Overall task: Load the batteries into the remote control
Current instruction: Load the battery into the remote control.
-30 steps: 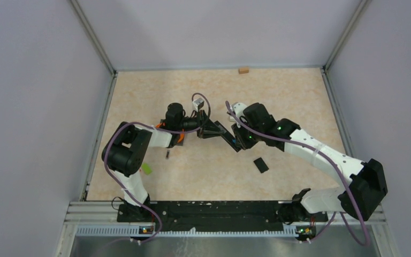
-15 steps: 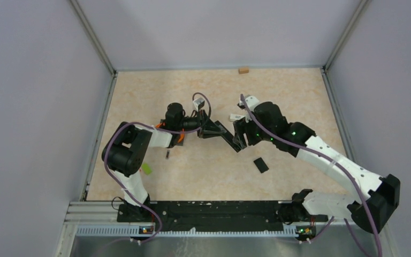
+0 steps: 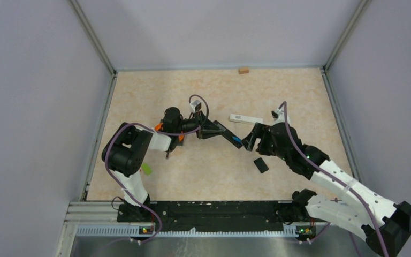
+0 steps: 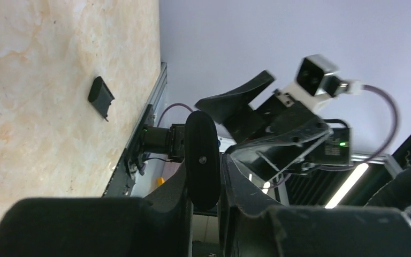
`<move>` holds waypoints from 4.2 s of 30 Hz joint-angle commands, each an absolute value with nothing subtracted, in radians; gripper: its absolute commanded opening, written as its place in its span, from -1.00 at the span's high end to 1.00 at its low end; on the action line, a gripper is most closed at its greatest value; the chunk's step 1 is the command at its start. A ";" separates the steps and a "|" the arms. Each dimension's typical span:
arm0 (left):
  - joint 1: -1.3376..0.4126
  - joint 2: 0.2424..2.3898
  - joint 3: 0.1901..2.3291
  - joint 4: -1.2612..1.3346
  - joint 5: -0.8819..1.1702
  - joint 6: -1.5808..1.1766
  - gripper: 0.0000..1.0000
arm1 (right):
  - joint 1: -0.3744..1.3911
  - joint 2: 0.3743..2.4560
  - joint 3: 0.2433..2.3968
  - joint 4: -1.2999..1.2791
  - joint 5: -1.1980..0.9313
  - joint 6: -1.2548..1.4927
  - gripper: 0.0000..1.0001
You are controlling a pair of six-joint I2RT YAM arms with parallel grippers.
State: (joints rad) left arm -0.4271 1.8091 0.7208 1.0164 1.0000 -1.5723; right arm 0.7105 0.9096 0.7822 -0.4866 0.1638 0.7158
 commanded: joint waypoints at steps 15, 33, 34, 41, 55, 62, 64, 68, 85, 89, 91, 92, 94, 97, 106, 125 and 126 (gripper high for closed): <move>-0.430 1.808 0.682 1.235 0.891 -1.734 1.00 | 0.706 0.886 0.668 -0.199 0.140 0.974 -0.38; -0.430 1.773 0.686 1.148 0.897 -1.659 1.00 | 0.706 0.971 0.695 -0.199 0.163 0.998 -0.35; -0.430 1.774 0.687 1.147 0.896 -1.658 1.00 | 0.706 0.958 0.687 -0.183 0.155 0.994 -0.41; -0.429 1.773 0.679 1.184 0.893 -1.708 1.00 | 0.706 0.795 0.538 0.049 0.095 1.052 -0.70; -0.428 1.750 0.655 1.416 0.877 -2.015 1.00 | 0.706 0.644 0.378 0.257 0.138 1.330 -0.69; -0.429 1.741 0.645 1.420 0.864 -2.043 1.00 | 0.706 0.686 0.364 0.371 0.132 1.395 -0.49; -0.429 1.741 0.644 1.422 0.862 -2.045 1.00 | 0.706 0.695 0.363 0.384 0.135 1.404 -0.47; -0.429 1.740 0.644 1.424 0.862 -2.050 1.00 | 0.706 0.705 0.354 0.404 0.142 1.423 -0.26; -0.430 1.748 0.663 1.448 0.871 -2.050 1.00 | 0.705 0.696 0.280 0.531 0.168 1.466 -0.05; -0.431 1.750 0.660 1.453 0.871 -2.053 1.00 | 0.704 0.695 0.279 0.533 0.169 1.457 -0.18; -0.431 1.751 0.660 1.461 0.871 -2.058 1.00 | 0.703 0.696 0.283 0.524 0.170 1.458 -0.17; -0.431 1.752 0.659 1.463 0.871 -2.060 1.00 | 0.703 0.698 0.284 0.522 0.170 1.459 -0.16; -0.430 1.750 0.659 1.469 0.870 -2.060 1.00 | 0.701 0.699 0.280 0.535 0.172 1.453 -0.11; -0.432 1.747 0.656 1.471 0.871 -2.056 1.00 | 0.700 0.700 0.280 0.542 0.172 1.447 0.00; -0.444 1.753 0.659 1.491 0.869 -2.063 1.00 | 0.695 0.722 0.288 0.544 0.156 1.433 0.19; -0.456 1.724 0.672 1.526 0.873 -2.070 1.00 | 0.688 0.787 0.299 0.547 0.128 1.433 0.51; -0.456 1.723 0.673 1.529 0.876 -2.072 1.00 | 0.688 0.788 0.300 0.543 0.127 1.433 0.52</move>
State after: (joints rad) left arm -0.4400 1.7824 0.6460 1.4025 0.8589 -2.0487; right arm 0.6968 0.7670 0.2859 0.5541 0.1490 1.4509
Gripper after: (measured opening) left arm 0.204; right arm 0.258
